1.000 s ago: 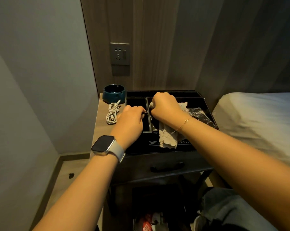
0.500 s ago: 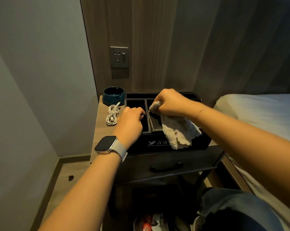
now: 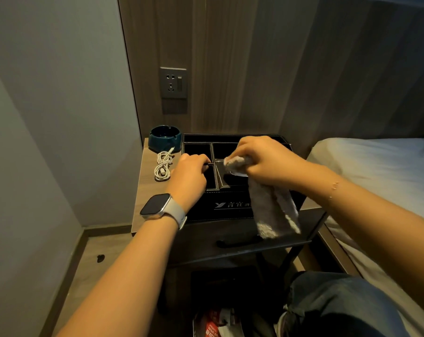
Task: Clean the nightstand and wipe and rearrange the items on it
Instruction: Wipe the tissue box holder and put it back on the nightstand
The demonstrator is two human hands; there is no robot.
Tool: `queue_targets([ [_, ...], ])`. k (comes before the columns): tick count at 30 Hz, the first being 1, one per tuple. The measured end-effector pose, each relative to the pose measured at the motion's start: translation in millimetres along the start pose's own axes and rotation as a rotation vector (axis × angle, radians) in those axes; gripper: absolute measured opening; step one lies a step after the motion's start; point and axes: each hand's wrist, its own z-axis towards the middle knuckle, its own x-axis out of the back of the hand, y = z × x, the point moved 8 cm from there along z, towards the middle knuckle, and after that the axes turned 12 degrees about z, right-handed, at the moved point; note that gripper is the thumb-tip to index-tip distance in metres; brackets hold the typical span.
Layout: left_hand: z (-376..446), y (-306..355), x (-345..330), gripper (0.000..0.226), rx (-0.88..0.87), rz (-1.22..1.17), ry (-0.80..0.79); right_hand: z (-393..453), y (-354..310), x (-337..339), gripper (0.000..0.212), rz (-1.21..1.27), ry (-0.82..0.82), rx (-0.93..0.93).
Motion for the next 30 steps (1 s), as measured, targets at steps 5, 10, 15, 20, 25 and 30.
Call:
queue_targets([
  [5, 0, 0, -1, 0.024, -0.014, 0.036, 0.001, 9, -12, -52, 0.018, -0.239, 0.073, -0.021],
  [10, 1, 0, -2, 0.023, 0.002, 0.033, 0.004, -31, -11, -29, 0.036, -0.046, 0.066, 0.049],
  [15, 0, -1, -1, 0.025, 0.005, 0.033, 0.013, -1, -12, -33, 0.036, -0.047, 0.130, 0.043],
  [20, -1, 2, 1, 0.025, 0.003, 0.022, 0.025, -48, -14, -45, 0.040, -0.003, 0.086, 0.079],
  [25, -4, 4, 3, 0.023, -0.006, 0.074, 0.008, -30, 4, -3, 0.044, 0.065, 0.287, -0.037],
  [30, -3, 13, 4, 0.011, 0.067, 0.368, -0.029, 38, 17, -23, 0.017, 0.141, 0.194, -0.198],
])
